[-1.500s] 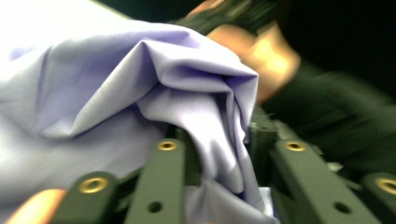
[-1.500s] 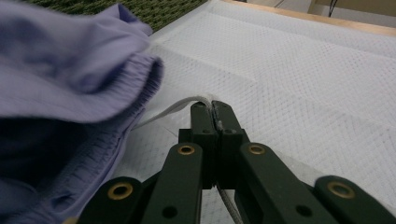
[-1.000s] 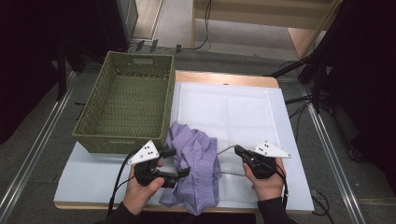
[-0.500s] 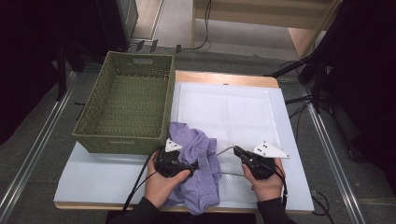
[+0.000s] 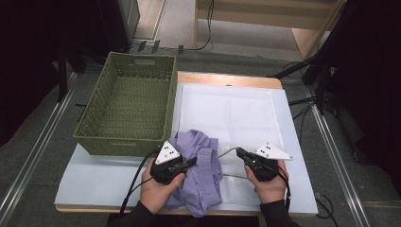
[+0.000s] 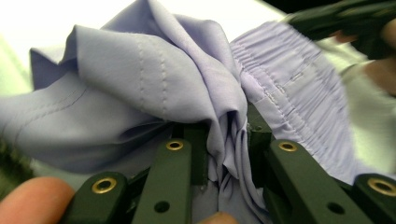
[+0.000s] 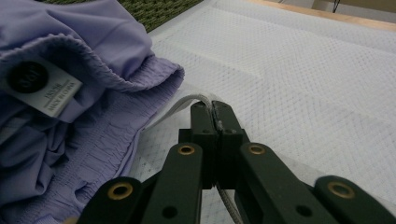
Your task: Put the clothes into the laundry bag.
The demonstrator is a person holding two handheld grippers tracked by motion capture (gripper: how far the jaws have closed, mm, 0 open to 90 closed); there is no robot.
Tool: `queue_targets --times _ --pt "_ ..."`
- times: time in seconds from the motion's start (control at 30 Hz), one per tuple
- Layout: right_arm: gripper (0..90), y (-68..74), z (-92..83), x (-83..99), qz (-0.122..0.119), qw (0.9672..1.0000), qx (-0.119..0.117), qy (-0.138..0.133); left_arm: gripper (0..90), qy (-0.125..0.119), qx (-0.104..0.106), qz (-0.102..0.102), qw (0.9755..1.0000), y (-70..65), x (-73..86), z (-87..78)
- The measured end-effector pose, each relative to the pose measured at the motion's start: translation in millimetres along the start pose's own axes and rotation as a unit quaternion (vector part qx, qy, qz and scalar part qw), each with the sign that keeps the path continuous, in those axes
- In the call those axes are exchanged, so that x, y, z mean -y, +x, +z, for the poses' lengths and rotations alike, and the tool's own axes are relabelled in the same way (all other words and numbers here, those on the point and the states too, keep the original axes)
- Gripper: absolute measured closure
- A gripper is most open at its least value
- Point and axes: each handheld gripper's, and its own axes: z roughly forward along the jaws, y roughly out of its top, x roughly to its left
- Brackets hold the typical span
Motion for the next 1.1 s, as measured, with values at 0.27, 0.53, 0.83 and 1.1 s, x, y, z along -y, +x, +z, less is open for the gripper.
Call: queue_targets --times 0.27,0.53,0.83,1.1 --pt "90.0 -1.2 1.7 -1.2 0.005 1.0 0.003 0.002 78.4 -0.006 0.137 0.038 0.9898 -19.0 -5.3 7.8" --pt "90.0 -1.9 1.5 -6.9 0.017 0.9998 -0.002 -0.01 77.1 0.125 0.186 0.069 0.9722 -31.7 8.1 59.0" --pt "90.0 -4.2 0.2 -5.8 0.017 0.9998 0.0 -0.012 36.6 0.06 0.137 0.064 0.9867 -25.4 -5.5 32.9" --pt "90.0 -1.5 0.9 -6.6 0.013 0.9999 -0.001 -0.01 18.5 0.043 0.07 -0.016 0.9965 1.1 -13.9 30.8"
